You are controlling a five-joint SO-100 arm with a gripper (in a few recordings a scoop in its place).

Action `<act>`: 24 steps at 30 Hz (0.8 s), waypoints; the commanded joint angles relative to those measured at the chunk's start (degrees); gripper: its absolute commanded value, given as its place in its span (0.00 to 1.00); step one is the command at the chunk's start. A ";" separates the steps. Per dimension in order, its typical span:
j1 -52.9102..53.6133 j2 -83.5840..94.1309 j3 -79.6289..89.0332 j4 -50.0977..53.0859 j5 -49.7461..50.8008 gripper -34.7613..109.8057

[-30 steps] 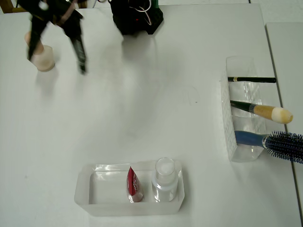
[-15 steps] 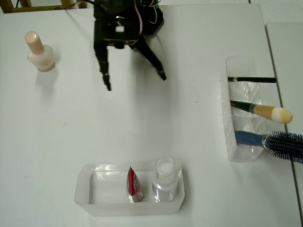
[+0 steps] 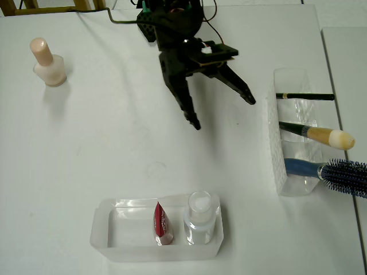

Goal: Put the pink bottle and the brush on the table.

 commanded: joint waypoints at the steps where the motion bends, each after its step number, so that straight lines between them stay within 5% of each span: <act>1: -2.64 -1.14 -0.88 -2.72 -0.79 0.59; 24: -18.11 -24.70 -12.92 -17.40 -0.79 0.58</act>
